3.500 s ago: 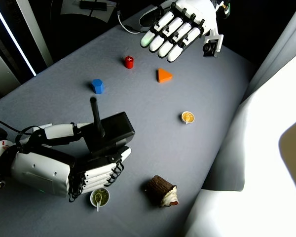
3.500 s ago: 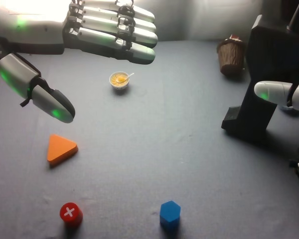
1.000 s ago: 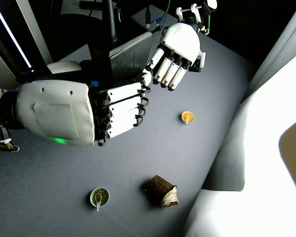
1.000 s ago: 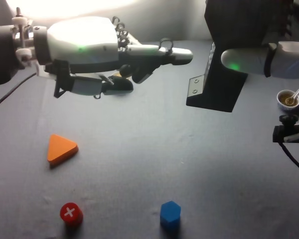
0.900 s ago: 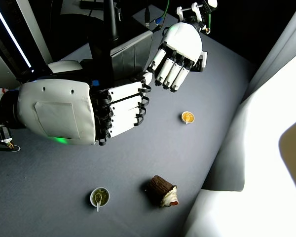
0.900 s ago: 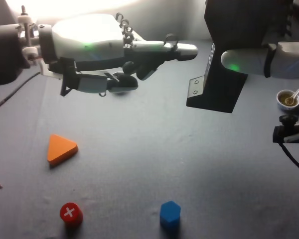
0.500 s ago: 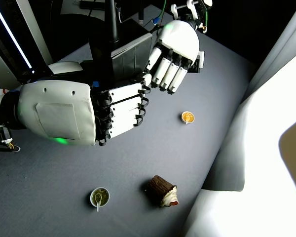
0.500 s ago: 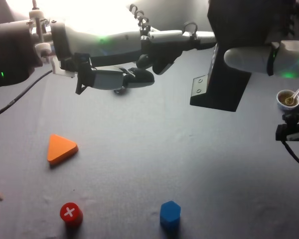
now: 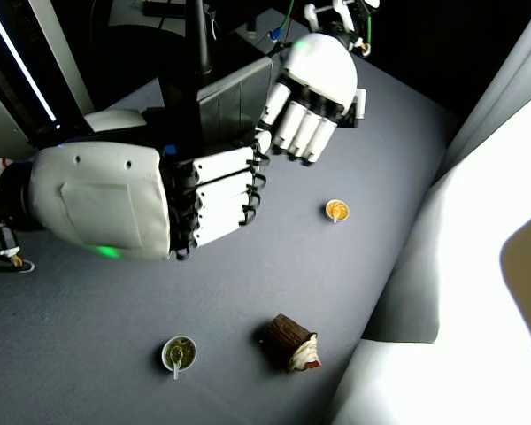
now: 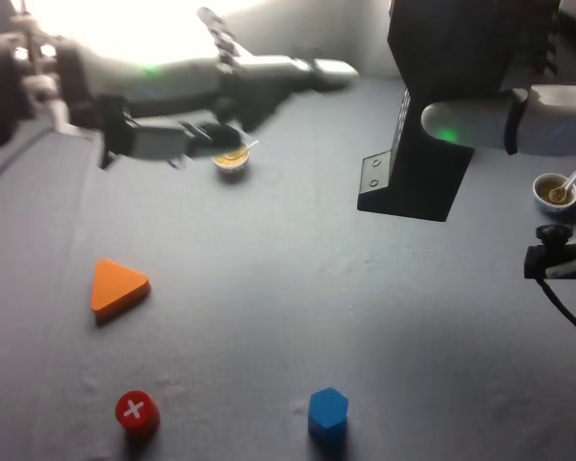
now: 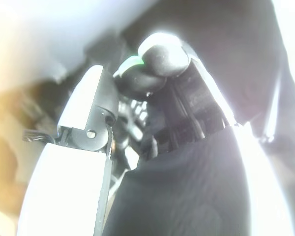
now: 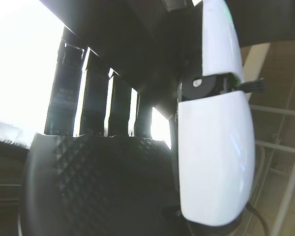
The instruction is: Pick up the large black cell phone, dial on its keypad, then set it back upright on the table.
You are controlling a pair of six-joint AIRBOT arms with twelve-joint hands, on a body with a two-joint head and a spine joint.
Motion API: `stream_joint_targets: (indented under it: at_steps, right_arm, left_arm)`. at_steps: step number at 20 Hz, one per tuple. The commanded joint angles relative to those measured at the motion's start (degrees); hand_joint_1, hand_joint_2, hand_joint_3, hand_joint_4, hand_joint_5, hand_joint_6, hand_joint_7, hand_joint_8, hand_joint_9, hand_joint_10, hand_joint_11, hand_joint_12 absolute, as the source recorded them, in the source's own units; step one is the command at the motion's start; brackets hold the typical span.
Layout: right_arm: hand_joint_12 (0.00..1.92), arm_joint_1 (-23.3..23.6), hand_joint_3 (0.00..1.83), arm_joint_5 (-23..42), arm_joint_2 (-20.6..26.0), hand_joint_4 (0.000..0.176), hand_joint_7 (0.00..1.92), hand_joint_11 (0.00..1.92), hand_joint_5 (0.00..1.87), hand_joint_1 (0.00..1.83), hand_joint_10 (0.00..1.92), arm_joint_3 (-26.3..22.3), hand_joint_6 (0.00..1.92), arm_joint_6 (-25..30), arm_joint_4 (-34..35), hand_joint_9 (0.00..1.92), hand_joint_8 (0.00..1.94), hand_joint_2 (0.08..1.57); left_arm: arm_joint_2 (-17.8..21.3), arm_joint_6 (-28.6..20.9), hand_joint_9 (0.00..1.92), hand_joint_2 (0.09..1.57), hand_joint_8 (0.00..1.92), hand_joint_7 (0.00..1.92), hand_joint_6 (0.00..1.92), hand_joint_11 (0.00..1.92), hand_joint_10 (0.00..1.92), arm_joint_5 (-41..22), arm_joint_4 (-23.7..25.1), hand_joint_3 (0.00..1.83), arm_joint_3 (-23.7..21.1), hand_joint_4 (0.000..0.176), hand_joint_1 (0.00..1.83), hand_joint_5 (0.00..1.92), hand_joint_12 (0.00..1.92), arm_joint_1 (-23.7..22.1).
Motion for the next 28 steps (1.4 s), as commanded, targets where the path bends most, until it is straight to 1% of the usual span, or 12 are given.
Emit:
stream_joint_targets:
  at_steps: [1,3,6,8,11,12,14,18,20,21,24,28]
  right_arm:
    - [1.24,0.92,0.0,8.46,0.73,0.0,0.8,0.99,0.9,1.36,1.41,0.13,0.83,1.18,0.21,0.85,1.31,1.17]
    - [1.22,1.07,0.0,8.45,0.73,0.0,0.8,0.98,0.86,1.36,1.4,0.12,0.92,1.18,0.21,0.85,1.31,1.17]
    - [1.22,1.12,0.0,8.44,0.73,0.0,0.82,1.0,0.85,1.36,1.39,0.12,0.91,1.18,0.21,0.86,1.29,1.17]
    - [1.23,1.12,0.0,8.45,0.73,0.0,0.82,1.0,0.85,1.36,1.39,0.13,0.91,1.17,0.21,0.86,1.29,1.17]
    - [1.23,1.12,0.0,8.45,0.73,0.0,0.84,1.0,0.87,1.37,1.36,0.12,0.88,1.05,0.21,0.88,1.25,1.16]
    - [1.22,1.12,0.0,8.45,0.73,0.0,0.82,1.0,0.84,1.36,1.4,0.12,0.92,1.03,0.21,0.86,1.3,1.17]
    - [1.25,1.12,0.0,8.45,0.73,0.0,0.79,1.01,0.82,1.36,1.45,0.1,0.92,0.99,0.21,0.84,1.34,1.18]
    - [1.21,1.12,0.0,8.45,0.73,0.0,0.8,0.99,0.84,1.36,1.39,0.06,0.93,0.87,0.21,0.86,1.31,1.17]
    - [1.26,1.12,0.0,8.47,0.73,0.0,0.79,0.99,0.83,1.36,1.44,-0.02,0.92,0.83,0.21,0.84,1.33,1.18]
    - [1.26,1.12,0.0,8.54,0.73,0.0,0.79,0.99,0.84,1.36,1.44,-0.03,0.91,0.81,0.21,0.84,1.33,1.18]
    - [1.22,1.12,0.0,9.09,0.73,0.0,0.81,1.0,0.85,1.36,1.4,-0.05,0.9,0.8,0.22,0.86,1.3,1.17]
    - [1.24,0.91,0.0,10.4,0.97,0.0,0.8,1.01,0.83,1.36,1.44,-0.02,0.92,0.8,0.46,0.85,1.32,1.18]
  left_arm:
    - [-0.3,-0.21,0.78,1.36,1.76,0.53,0.01,0.82,1.92,-4.36,-5.01,0.01,1.22,0.083,1.27,0.03,1.92,-1.12]
    - [-1.01,-0.66,0.75,1.36,1.77,0.53,0.0,0.81,1.92,-5.21,-5.02,0.01,4.67,0.084,1.26,0.02,1.92,-0.97]
    - [-1.39,-1.12,0.74,1.39,1.84,0.47,0.0,0.81,1.92,-5.98,-5.75,0.02,5.71,0.077,1.24,0.02,1.92,-0.97]
    - [-1.3,-1.15,0.75,1.38,1.81,0.5,0.0,0.82,1.92,-5.85,-5.97,0.01,4.16,0.075,1.25,0.0,1.92,-1.13]
    - [-0.7,-1.05,0.74,1.38,1.82,0.49,0.01,0.81,1.92,-5.05,-5.97,0.01,0.54,0.082,1.25,0.02,1.92,-1.82]
    - [-0.51,-0.84,0.74,1.39,1.82,0.48,0.0,0.81,1.92,-4.56,-5.97,0.01,-0.78,0.084,1.25,0.02,1.92,-2.12]
    - [-0.22,-0.57,0.77,1.37,1.79,0.51,0.0,0.83,1.92,-3.7,-6.03,0.0,-3.32,0.077,1.26,0.02,1.92,-2.53]
    - [0.91,0.01,0.81,1.37,1.77,0.53,0.0,0.84,1.92,-2.48,-7.52,0.0,-9.6,0.078,1.27,0.04,1.92,-2.87]
    - [1.64,0.22,0.79,1.37,1.79,0.52,0.0,0.83,1.92,-1.53,-7.57,0.0,-12.16,0.085,1.26,0.04,1.92,-3.07]
    - [1.78,0.22,0.8,1.37,1.79,0.52,0.0,0.85,1.92,-1.66,-7.59,0.0,-12.45,0.08,1.26,0.03,1.92,-3.08]
    - [1.94,0.0,0.81,1.37,1.79,0.51,0.0,0.85,1.92,-2.27,-7.62,0.0,-12.35,0.081,1.26,0.03,1.92,-3.14]
    - [1.9,-2.08,0.81,1.37,1.77,0.52,0.0,0.85,1.92,-5.59,-7.59,0.0,-8.85,0.077,1.27,0.02,1.92,-2.16]
